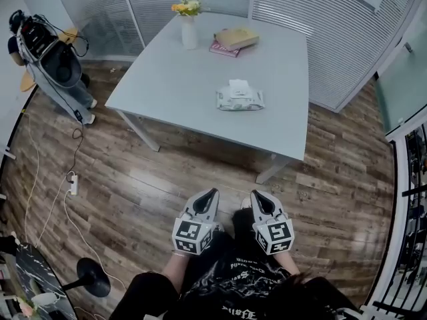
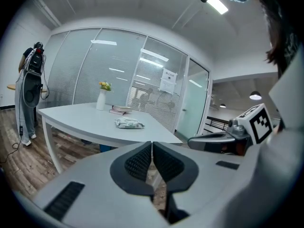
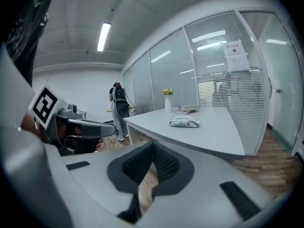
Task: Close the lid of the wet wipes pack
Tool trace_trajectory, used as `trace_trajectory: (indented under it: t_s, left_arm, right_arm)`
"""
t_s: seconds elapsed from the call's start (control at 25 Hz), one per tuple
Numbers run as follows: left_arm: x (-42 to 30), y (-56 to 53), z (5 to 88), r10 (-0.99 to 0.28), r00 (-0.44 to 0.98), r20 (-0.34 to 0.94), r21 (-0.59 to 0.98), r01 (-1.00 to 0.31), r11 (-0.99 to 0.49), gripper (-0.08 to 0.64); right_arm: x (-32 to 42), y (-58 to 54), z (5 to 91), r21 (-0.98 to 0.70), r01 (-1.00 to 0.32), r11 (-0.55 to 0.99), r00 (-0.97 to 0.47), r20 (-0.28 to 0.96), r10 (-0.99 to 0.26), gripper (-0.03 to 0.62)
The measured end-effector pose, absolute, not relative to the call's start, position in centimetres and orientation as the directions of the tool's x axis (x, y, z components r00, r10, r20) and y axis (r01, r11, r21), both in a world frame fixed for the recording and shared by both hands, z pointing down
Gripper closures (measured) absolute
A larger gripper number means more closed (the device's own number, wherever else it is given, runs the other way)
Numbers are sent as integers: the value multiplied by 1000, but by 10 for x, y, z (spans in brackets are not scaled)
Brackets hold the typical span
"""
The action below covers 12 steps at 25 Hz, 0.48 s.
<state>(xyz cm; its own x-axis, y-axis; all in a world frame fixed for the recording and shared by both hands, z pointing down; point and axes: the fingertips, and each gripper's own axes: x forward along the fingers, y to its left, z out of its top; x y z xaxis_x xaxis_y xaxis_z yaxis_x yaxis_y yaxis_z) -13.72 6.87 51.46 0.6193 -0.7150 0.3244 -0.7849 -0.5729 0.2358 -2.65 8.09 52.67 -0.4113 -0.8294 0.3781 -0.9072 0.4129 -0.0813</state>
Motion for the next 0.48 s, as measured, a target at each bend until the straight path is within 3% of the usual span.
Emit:
trace_trajectory:
  t_s: [0.48]
  left_arm:
    - [-125,-30,519,-778,522,350,224,-853,-472,546]
  right_arm:
    - [2,-59,510,-237,-853,466,-520,297,-801,592]
